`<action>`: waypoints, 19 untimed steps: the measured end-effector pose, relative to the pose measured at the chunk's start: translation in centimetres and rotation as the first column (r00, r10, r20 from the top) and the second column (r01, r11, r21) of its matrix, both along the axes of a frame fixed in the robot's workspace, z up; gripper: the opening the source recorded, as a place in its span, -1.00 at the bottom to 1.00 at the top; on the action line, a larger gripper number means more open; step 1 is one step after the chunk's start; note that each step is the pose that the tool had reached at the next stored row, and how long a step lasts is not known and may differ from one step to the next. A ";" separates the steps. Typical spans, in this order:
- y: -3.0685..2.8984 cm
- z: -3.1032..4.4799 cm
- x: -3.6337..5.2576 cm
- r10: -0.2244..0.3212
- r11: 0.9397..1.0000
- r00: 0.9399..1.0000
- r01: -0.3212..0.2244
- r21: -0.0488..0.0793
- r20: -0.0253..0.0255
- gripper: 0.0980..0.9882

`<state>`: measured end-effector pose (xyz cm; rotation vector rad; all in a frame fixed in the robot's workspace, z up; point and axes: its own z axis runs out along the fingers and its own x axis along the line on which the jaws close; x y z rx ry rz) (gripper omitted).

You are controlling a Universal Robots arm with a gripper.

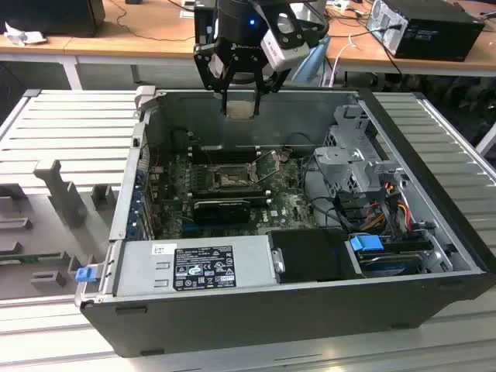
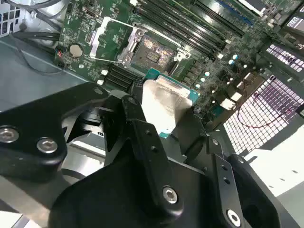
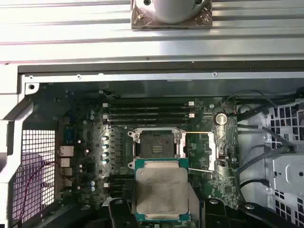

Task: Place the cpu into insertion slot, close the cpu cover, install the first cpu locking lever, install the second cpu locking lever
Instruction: 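Place the cpu into insertion slot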

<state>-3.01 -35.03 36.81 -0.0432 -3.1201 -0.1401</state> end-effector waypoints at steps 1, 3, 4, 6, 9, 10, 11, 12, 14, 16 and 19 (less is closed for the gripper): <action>0.00 0.00 0.00 -0.012 1.000 1.000 0.012 0.000 0.000 -0.03; 0.00 -0.01 0.00 -0.092 0.996 0.996 0.092 0.000 0.000 -0.03; 0.00 -0.01 0.00 -0.122 0.993 0.993 0.122 0.000 0.000 -0.03; 0.00 -0.15 0.00 -0.143 0.990 0.990 0.143 -0.001 0.000 -0.03; 0.00 -0.32 0.00 -0.144 0.990 0.990 0.144 -0.002 0.000 -0.03; 0.00 -0.35 0.00 -0.144 0.990 0.990 0.144 -0.003 0.000 -0.03; 0.00 -0.41 0.00 -0.145 0.989 0.989 0.145 -0.004 0.001 -0.03; 0.00 -0.42 0.00 -0.150 0.989 0.989 0.150 -0.005 0.001 -0.03; 0.00 -0.43 0.00 -0.163 0.987 0.987 0.163 -0.005 0.001 -0.03; 0.00 -0.44 0.00 -0.214 0.977 0.977 0.214 -0.006 0.001 -0.03; 0.00 -0.45 0.00 -0.276 0.961 0.961 0.276 -0.006 0.001 -0.03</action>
